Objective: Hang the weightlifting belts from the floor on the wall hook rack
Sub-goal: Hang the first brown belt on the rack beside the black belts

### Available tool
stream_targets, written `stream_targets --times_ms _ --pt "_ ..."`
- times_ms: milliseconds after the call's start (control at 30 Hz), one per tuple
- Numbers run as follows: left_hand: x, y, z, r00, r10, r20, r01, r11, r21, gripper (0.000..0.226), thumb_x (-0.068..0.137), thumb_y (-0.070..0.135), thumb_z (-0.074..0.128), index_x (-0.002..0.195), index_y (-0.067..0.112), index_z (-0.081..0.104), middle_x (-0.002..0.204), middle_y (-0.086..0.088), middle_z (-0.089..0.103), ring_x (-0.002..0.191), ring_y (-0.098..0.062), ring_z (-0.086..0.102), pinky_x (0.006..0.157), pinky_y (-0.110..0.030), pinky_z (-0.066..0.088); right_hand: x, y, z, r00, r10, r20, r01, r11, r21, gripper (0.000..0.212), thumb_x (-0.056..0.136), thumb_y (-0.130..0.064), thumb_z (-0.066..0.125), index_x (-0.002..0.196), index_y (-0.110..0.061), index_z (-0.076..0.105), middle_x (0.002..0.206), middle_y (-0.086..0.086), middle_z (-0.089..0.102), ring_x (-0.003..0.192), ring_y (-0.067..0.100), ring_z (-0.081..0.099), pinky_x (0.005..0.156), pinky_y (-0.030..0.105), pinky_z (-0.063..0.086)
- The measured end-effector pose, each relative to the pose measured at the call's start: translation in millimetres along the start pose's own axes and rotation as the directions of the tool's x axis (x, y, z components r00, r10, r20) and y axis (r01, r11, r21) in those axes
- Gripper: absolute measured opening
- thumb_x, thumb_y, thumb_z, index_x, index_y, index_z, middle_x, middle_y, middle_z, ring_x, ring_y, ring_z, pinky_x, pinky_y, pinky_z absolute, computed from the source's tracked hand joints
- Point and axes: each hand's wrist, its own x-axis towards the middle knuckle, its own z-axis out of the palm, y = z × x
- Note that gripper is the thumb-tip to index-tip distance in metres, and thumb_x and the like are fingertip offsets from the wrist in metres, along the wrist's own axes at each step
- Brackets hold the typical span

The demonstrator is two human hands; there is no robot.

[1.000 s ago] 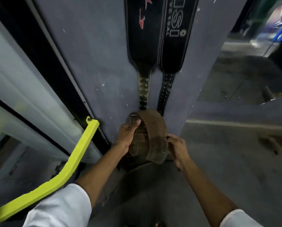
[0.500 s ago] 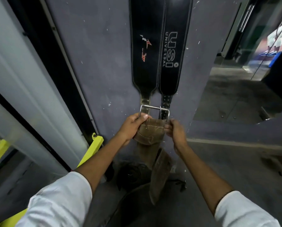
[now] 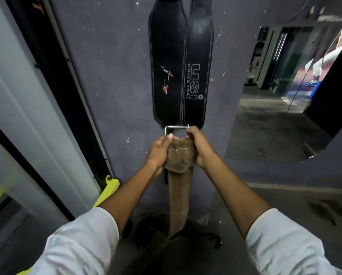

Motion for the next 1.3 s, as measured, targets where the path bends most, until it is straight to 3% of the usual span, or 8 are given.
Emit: stream_targets --times_ms 233,467,567,667,800,933,1067,1300 --pt "10.5 55.4 2.8 0.996 0.092 0.016 -0.093 0.994 0.053 0.038 0.104 0.032 0.048 0.112 -0.001 0.066 0.093 -0.015 0.073 0.080 -0.022 0.069 0.070 -0.030 0.059 0.1 -27.5 -1.7 0.999 -0.004 0.043 -0.003 0.987 0.161 0.028 0.101 -0.033 0.050 0.085 -0.014 0.064 0.081 0.008 0.069 0.066 0.020 0.066 0.063 0.031 0.054" --pt "14.6 81.2 -9.4 0.992 0.119 -0.041 -0.120 0.993 -0.002 0.034 0.102 0.035 0.050 0.106 0.007 0.069 0.103 -0.017 0.075 0.091 -0.027 0.072 0.087 -0.042 0.059 4.9 -60.3 12.4 0.980 0.018 0.198 -0.050 0.986 0.161 0.015 0.097 -0.024 0.063 0.088 -0.014 0.069 0.089 0.009 0.073 0.082 0.021 0.071 0.094 0.043 0.056" --pt "14.9 93.4 -11.4 0.992 0.112 -0.064 -0.114 0.993 -0.030 0.032 0.103 0.032 0.050 0.106 0.008 0.070 0.097 -0.014 0.076 0.083 -0.022 0.073 0.079 -0.037 0.060 4.8 -72.6 11.3 0.951 -0.049 0.305 0.003 0.989 0.151 0.012 0.098 -0.016 0.062 0.095 -0.009 0.072 0.085 0.007 0.074 0.084 0.021 0.069 0.095 0.043 0.054" --pt "17.7 103.4 -16.1 0.988 0.121 -0.093 -0.126 0.991 -0.049 0.030 0.102 0.032 0.052 0.102 0.009 0.070 0.091 -0.013 0.075 0.079 -0.022 0.072 0.079 -0.038 0.060 0.4 -88.3 11.7 0.923 -0.136 0.361 0.137 0.990 0.024 0.011 0.097 -0.016 0.065 0.105 -0.010 0.070 0.090 0.006 0.076 0.089 0.022 0.070 0.087 0.047 0.057" --pt "25.9 119.0 -23.1 0.981 0.130 -0.141 -0.143 0.986 -0.085 0.027 0.102 0.030 0.052 0.094 0.011 0.069 0.086 -0.012 0.073 0.076 -0.022 0.071 0.078 -0.039 0.060 3.8 -105.8 18.3 0.912 -0.010 0.410 0.112 0.968 -0.226 0.026 0.093 -0.037 0.069 0.108 -0.015 0.072 0.103 0.009 0.077 0.097 0.032 0.075 0.079 0.053 0.060" --pt "38.8 140.0 -28.6 0.974 0.152 -0.168 -0.169 0.981 -0.093 0.026 0.101 0.029 0.054 0.089 0.011 0.069 0.081 -0.010 0.072 0.073 -0.023 0.070 0.074 -0.037 0.060 0.5 -124.1 42.2 0.931 -0.132 0.339 0.229 0.937 -0.265 0.023 0.101 -0.028 0.058 0.108 -0.010 0.071 0.082 0.005 0.071 0.064 0.017 0.071 0.056 0.036 0.060" --pt "50.7 168.8 -44.1 0.959 0.240 -0.148 -0.263 0.952 -0.158 0.025 0.099 0.031 0.057 0.101 0.010 0.072 0.094 -0.013 0.075 0.082 -0.022 0.072 0.079 -0.037 0.061 13.8 -136.5 80.6 0.854 -0.502 0.139 0.520 0.810 -0.270 0.032 0.106 -0.023 0.049 0.096 -0.005 0.072 0.080 0.008 0.071 0.071 0.020 0.067 0.068 0.035 0.056" --pt "52.9 151.7 -79.2 0.945 0.326 0.030 -0.325 0.945 -0.034 0.030 0.093 0.037 0.066 0.111 0.013 0.070 0.106 -0.008 0.077 0.100 -0.021 0.073 0.093 -0.040 0.056 33.1 -201.1 153.0 0.852 -0.523 -0.028 0.515 0.847 -0.133 0.030 0.105 -0.013 0.041 0.087 -0.009 0.064 0.072 0.012 0.072 0.062 0.023 0.069 0.070 0.040 0.061"
